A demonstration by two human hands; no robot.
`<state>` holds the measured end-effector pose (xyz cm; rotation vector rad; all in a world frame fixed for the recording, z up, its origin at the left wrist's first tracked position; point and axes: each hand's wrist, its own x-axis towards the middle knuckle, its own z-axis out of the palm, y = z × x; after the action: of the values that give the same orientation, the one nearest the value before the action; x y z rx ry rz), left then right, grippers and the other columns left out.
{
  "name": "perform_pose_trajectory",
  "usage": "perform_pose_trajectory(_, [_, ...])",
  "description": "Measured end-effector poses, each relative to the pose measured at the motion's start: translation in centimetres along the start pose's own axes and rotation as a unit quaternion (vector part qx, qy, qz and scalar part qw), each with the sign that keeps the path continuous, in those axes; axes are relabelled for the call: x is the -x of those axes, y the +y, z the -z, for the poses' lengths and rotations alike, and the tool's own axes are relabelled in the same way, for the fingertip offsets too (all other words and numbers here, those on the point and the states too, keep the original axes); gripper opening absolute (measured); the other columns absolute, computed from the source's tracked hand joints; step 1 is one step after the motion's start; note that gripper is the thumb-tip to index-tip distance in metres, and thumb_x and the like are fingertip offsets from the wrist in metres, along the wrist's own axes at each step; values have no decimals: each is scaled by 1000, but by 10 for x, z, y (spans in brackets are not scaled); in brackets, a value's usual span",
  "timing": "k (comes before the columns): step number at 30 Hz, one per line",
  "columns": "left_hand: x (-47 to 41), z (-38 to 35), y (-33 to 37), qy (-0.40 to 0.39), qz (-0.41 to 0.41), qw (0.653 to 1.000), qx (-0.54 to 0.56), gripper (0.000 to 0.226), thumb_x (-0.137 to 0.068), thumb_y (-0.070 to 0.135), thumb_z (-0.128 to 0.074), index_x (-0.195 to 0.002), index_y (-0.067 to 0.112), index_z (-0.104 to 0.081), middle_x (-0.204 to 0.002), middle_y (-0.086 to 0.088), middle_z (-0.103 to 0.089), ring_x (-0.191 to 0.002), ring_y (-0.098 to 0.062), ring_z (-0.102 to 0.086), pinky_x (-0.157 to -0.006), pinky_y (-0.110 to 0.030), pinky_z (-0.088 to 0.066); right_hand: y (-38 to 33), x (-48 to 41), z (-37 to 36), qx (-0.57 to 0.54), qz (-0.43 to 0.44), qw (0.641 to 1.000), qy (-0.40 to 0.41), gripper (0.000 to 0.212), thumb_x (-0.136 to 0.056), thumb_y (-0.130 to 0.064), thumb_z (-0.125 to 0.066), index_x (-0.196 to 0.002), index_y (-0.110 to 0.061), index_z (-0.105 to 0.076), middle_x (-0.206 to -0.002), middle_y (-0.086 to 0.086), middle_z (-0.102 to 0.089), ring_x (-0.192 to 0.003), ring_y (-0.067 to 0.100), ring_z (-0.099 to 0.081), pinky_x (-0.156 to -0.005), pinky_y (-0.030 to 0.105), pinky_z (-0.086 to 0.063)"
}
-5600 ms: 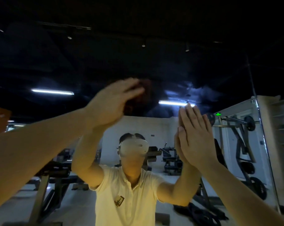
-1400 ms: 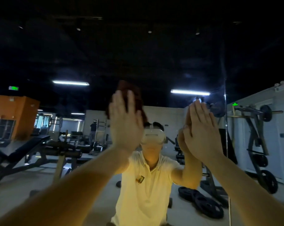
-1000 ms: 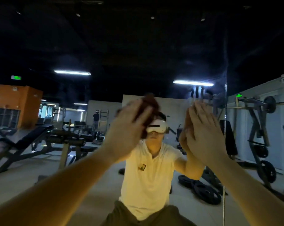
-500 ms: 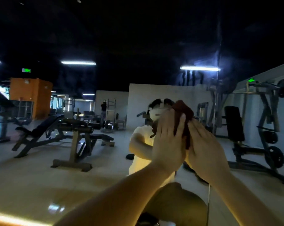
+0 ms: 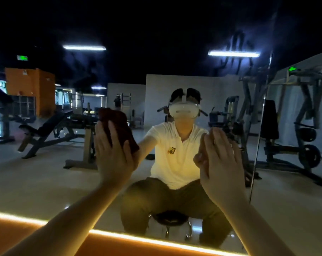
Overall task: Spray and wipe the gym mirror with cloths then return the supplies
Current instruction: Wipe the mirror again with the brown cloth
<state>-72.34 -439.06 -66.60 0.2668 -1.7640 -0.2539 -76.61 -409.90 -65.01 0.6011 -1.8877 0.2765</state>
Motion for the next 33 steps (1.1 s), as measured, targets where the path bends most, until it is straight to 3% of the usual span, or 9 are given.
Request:
perform_pose_trajectory(3, [22, -24, 44, 22, -5, 1000, 19, 72, -107, 37, -41, -164, 2, -14, -169, -31, -9, -158, -44, -12, -126, -61, -18, 5, 26, -7, -9, -9, 1000, -16, 69, -93, -18, -52, -158, -9, -32, -168, 15, -24, -157, 31, -20, -124, 59, -25])
perform_pose_trajectory(7, [72, -54, 110, -49, -137, 989, 23, 68, -109, 40, -35, -167, 15, -10, -172, -23, -1, -161, -36, 0, -129, -53, -7, 16, 55, -12, -47, -19, 999, -16, 66, -96, -19, -37, -160, -9, -30, -169, 12, -26, -157, 27, -23, -123, 59, -27])
perform_pose_trajectory(10, [112, -70, 151, -104, -244, 964, 17, 74, -108, 49, -38, -167, 18, -7, -173, -20, 2, -161, -34, 2, -130, -50, -6, 18, 60, -16, -73, -40, 997, -5, 59, -102, -27, -28, -155, -6, -41, -165, 13, -35, -154, 26, -30, -120, 59, -32])
perform_pose_trajectory(14, [113, -68, 120, -85, -298, 951, -3, 62, -113, 42, -30, -166, 17, -13, -172, -22, -6, -161, -32, -3, -131, -46, -2, 20, 62, -20, -102, -43, 994, 4, 58, -100, -22, -32, -154, -5, -43, -165, 11, -34, -156, 24, -27, -122, 58, -29])
perform_pose_trajectory(17, [121, -56, 48, -78, -263, 961, -20, 70, -108, 38, -41, -166, 19, -7, -171, -20, -3, -161, -33, -2, -131, -46, -1, 22, 69, -23, -102, -21, 994, 17, 60, -97, -14, -41, -155, -4, -41, -167, 11, -29, -157, 26, -24, -122, 59, -27])
perform_pose_trajectory(21, [141, -39, -17, -72, -199, 977, -19, 67, -107, 35, -43, -162, 7, -16, -170, -26, -6, -159, -40, -10, -128, -57, -17, 25, 80, -24, -88, -6, 996, 13, 61, -94, -9, -47, -155, -4, -41, -167, 14, -29, -156, 28, -25, -120, 60, -29])
perform_pose_trajectory(25, [168, -50, 11, -66, -130, 989, 27, 69, -105, 32, -44, -162, 5, -14, -171, -25, -1, -159, -41, -8, -128, -58, -16, 31, 97, -22, -71, 8, 997, -15, 60, -94, -10, -44, -153, -3, -43, -168, 15, -28, -156, 29, -24, -120, 60, -29])
perform_pose_trajectory(29, [203, -65, 43, -119, -207, 971, 27, 75, -107, 35, -42, -167, 14, -1, -172, -22, 4, -160, -38, -4, -130, -54, -8, 44, 112, -13, -61, 19, 997, -35, 61, -95, -10, -39, -156, -6, -40, -168, 14, -27, -156, 28, -24, -121, 59, -29])
perform_pose_trajectory(33, [213, -75, 76, -128, -237, 963, 26, 72, -108, 35, -38, -167, 15, -3, -172, -23, 3, -160, -37, -3, -130, -50, -3, 72, 121, 3, -41, -22, 999, -8, 64, -96, -5, -40, -159, -8, -33, -170, 14, -20, -157, 29, -21, -120, 60, -31])
